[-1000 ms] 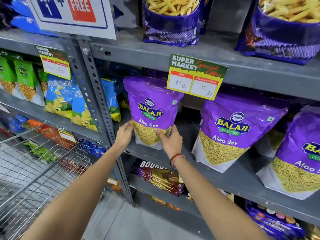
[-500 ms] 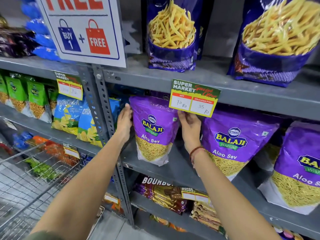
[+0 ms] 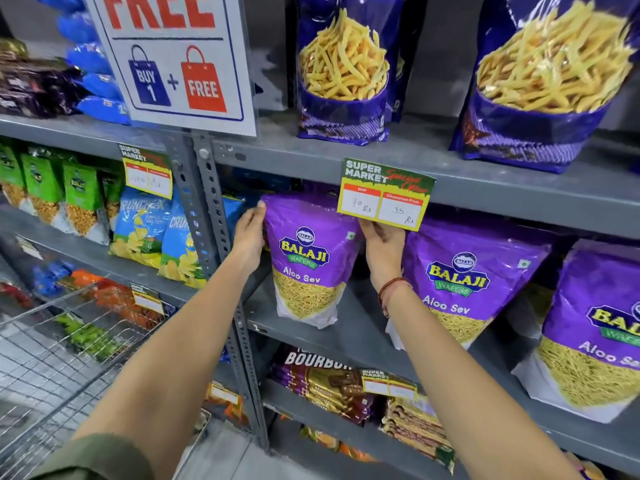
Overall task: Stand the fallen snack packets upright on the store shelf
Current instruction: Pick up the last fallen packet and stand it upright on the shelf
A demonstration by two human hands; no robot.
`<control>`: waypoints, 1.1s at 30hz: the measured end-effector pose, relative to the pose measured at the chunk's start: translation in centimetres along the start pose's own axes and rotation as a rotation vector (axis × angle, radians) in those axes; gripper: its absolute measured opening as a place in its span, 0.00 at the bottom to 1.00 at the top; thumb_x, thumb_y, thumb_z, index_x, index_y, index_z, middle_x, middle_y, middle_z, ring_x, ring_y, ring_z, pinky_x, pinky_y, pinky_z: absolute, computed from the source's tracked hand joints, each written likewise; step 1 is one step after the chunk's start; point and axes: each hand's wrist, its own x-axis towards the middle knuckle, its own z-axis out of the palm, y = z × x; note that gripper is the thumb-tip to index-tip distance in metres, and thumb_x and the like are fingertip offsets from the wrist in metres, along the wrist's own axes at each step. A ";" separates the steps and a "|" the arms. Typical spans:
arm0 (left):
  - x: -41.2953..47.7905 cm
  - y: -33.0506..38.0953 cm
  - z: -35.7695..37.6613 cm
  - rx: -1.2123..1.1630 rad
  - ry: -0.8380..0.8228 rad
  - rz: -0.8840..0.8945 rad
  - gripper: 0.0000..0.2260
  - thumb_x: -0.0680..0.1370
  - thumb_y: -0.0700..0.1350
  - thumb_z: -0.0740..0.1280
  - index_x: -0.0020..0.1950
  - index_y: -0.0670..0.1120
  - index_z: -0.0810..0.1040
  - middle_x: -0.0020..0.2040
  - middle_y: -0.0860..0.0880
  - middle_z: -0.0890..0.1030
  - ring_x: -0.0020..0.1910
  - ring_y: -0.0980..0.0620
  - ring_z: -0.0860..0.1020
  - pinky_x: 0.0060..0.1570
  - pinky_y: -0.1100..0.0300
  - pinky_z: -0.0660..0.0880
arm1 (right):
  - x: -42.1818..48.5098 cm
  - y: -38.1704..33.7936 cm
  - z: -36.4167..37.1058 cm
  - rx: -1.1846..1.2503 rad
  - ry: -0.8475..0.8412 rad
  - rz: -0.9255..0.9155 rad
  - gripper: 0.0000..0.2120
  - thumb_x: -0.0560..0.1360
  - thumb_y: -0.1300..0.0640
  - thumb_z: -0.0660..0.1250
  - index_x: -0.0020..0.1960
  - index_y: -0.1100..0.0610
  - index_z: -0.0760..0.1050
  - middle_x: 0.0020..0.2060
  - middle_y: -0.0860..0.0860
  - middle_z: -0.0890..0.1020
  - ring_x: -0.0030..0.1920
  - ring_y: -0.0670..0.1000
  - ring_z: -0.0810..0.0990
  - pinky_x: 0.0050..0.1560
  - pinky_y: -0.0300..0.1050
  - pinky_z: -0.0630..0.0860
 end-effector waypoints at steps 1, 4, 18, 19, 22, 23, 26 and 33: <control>0.0 -0.1 0.1 -0.006 -0.008 -0.004 0.09 0.79 0.54 0.61 0.43 0.51 0.74 0.44 0.52 0.80 0.43 0.55 0.77 0.45 0.57 0.71 | -0.1 -0.3 -0.3 0.009 -0.010 0.002 0.14 0.75 0.64 0.67 0.60 0.66 0.75 0.58 0.59 0.80 0.52 0.47 0.80 0.49 0.31 0.76; -0.9 0.0 1.2 -0.033 -0.019 -0.010 0.09 0.80 0.54 0.59 0.44 0.51 0.72 0.45 0.53 0.79 0.44 0.56 0.76 0.46 0.58 0.71 | -1.1 -0.4 -2.1 -0.014 -0.054 0.013 0.10 0.75 0.63 0.67 0.56 0.61 0.77 0.51 0.53 0.82 0.45 0.38 0.81 0.50 0.33 0.76; -16.6 -14.2 9.6 0.416 -0.223 0.221 0.17 0.74 0.48 0.70 0.60 0.48 0.71 0.55 0.50 0.74 0.56 0.49 0.75 0.57 0.50 0.74 | -12.2 4.6 -16.6 -0.451 0.565 0.027 0.15 0.65 0.51 0.77 0.42 0.53 0.72 0.38 0.53 0.76 0.40 0.53 0.74 0.45 0.48 0.73; -16.3 -14.3 10.8 0.422 -0.297 0.169 0.22 0.73 0.46 0.71 0.65 0.47 0.69 0.60 0.48 0.73 0.59 0.48 0.74 0.57 0.52 0.73 | -12.0 4.4 -18.0 -0.467 0.593 0.038 0.19 0.64 0.51 0.78 0.48 0.54 0.72 0.44 0.54 0.74 0.44 0.53 0.73 0.49 0.47 0.73; -14.7 -14.2 13.0 0.494 -0.428 0.052 0.37 0.70 0.44 0.74 0.74 0.43 0.60 0.72 0.45 0.66 0.68 0.50 0.68 0.60 0.61 0.66 | -10.4 4.6 -20.6 -0.433 0.417 0.183 0.40 0.63 0.50 0.78 0.69 0.59 0.64 0.62 0.55 0.71 0.60 0.51 0.73 0.62 0.47 0.70; -14.2 -14.2 13.6 0.514 -0.464 0.018 0.40 0.69 0.45 0.75 0.75 0.43 0.57 0.73 0.46 0.64 0.70 0.50 0.66 0.62 0.62 0.64 | -9.9 4.7 -21.1 -0.420 0.328 0.205 0.42 0.63 0.50 0.77 0.71 0.57 0.62 0.66 0.53 0.71 0.63 0.49 0.72 0.64 0.47 0.70; -13.6 -14.4 14.4 0.524 -0.538 -0.005 0.38 0.69 0.46 0.75 0.75 0.45 0.59 0.68 0.52 0.69 0.70 0.52 0.67 0.62 0.64 0.65 | -9.1 4.8 -21.3 -0.405 0.118 0.201 0.34 0.65 0.51 0.76 0.67 0.52 0.65 0.60 0.46 0.76 0.57 0.33 0.75 0.57 0.37 0.73; -14.3 -15.5 14.5 0.504 -0.495 0.084 0.27 0.69 0.50 0.75 0.65 0.47 0.71 0.57 0.55 0.78 0.56 0.59 0.75 0.55 0.66 0.73 | -8.3 4.9 -21.2 -0.440 0.084 0.219 0.31 0.66 0.51 0.76 0.64 0.57 0.68 0.57 0.52 0.80 0.51 0.36 0.78 0.48 0.27 0.74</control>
